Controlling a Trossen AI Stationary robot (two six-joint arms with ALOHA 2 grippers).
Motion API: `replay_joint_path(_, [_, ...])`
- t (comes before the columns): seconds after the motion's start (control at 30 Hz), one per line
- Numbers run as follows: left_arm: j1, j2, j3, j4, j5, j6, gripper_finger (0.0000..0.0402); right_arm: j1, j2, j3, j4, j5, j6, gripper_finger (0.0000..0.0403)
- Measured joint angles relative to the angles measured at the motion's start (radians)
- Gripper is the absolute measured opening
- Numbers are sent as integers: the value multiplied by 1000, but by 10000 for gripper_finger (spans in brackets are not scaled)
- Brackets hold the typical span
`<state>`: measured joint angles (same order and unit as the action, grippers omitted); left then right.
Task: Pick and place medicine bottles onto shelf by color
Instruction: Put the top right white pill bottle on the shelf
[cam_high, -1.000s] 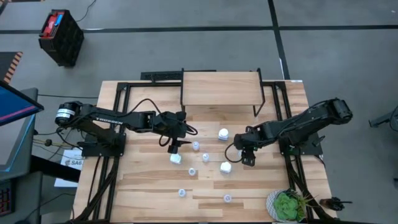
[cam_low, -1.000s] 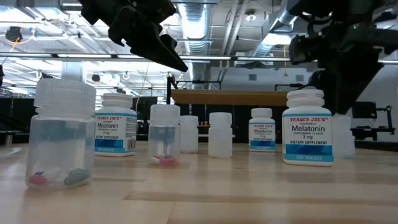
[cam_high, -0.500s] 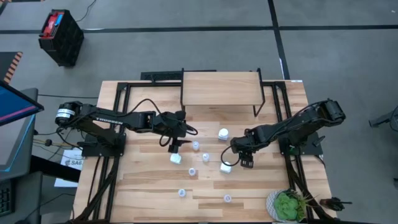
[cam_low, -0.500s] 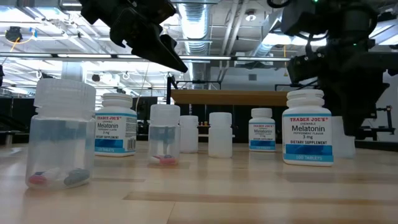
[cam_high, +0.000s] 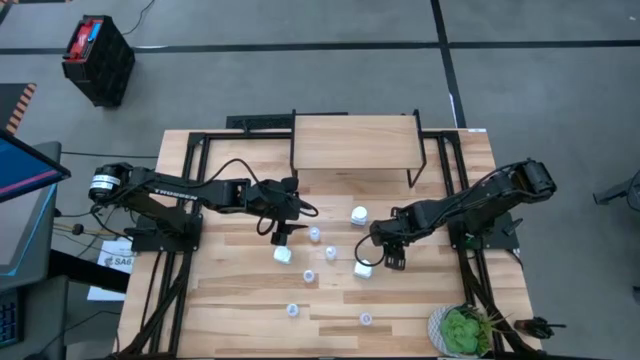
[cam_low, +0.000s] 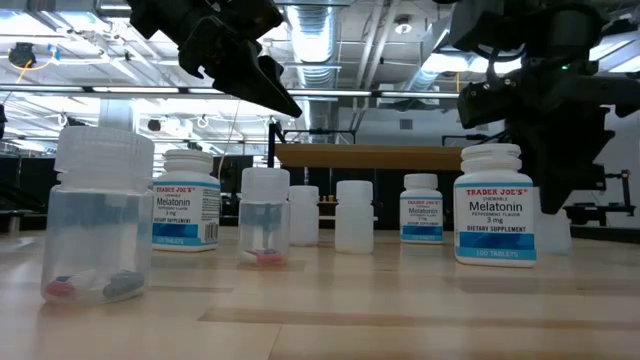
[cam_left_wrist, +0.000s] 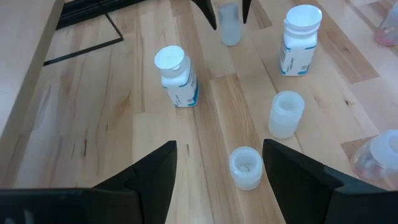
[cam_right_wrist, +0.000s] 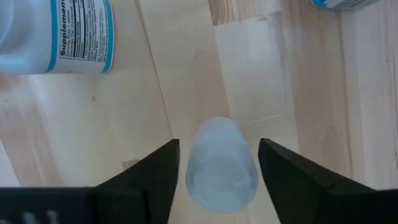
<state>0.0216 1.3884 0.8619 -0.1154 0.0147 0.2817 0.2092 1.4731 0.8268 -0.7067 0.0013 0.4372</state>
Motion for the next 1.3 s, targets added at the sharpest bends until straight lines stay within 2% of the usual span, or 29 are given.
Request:
replay_joint_path(0.27, [0, 0, 0, 0, 0, 5, 226, -2, 0, 9, -30, -1, -1, 127])
replay_joint_path(0.53, [0, 0, 0, 0, 0, 25, 226, -17, 2, 141, -178, -4, -128, 132])
replay_joint_path(0.63, [0, 0, 0, 0, 0, 25, 226, -55, 2, 222, -255, 4, -195, 149])
replay_joint_path(0.73, [0, 0, 0, 0, 0, 25, 226, -104, 2, 320, -348, 38, -287, 147])
replay_joint_path(0.87, [0, 0, 0, 0, 0, 25, 226, -198, 1, 454, -455, 86, -429, 127])
replay_joint_path(1.0, [0, 0, 0, 0, 0, 25, 226, -326, 1, 585, -518, 131, -557, 130])
replay_joint_path(1.13, [0, 0, 0, 0, 0, 26, 226, -484, 1, 692, -519, 136, -679, 146])
replay_joint_path(1.3, [0, 0, 0, 0, 0, 26, 226, -699, 1, 772, -484, 136, -795, 138])
